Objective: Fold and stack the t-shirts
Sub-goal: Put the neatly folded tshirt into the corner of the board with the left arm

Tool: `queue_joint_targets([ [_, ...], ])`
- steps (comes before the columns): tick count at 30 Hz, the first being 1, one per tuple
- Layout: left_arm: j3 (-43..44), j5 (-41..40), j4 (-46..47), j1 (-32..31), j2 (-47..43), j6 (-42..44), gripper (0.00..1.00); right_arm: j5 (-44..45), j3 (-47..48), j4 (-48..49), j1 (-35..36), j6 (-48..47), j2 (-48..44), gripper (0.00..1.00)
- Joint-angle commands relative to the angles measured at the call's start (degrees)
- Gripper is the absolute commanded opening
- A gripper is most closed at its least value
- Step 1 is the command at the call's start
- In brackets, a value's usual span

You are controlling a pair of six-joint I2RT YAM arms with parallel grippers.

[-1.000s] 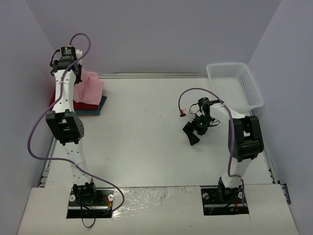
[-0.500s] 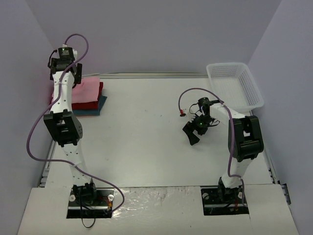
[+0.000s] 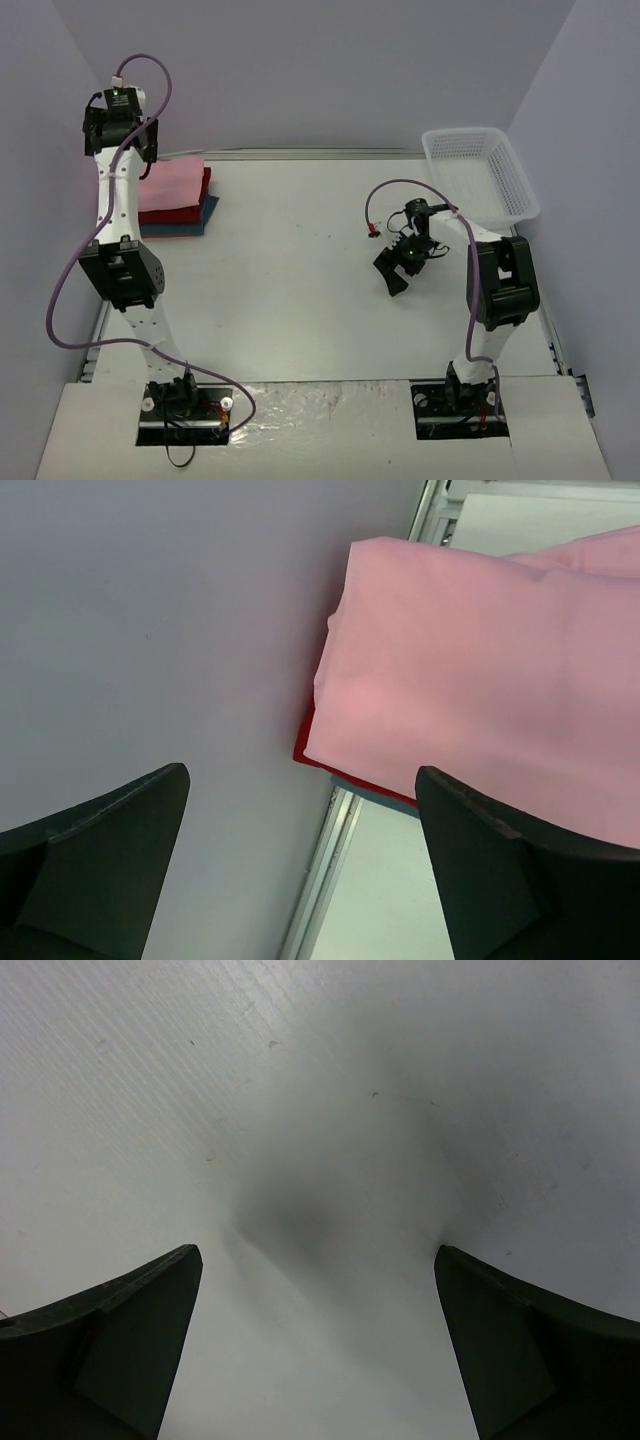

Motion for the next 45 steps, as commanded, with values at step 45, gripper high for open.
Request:
queue_joint_targets([
  [45, -71.11, 27.27, 28.93, 4.52, -61.73, -10.85, 0.94, 3.25, -9.39, 27.1, -10.06, 22.44, -34.42, 1.0],
])
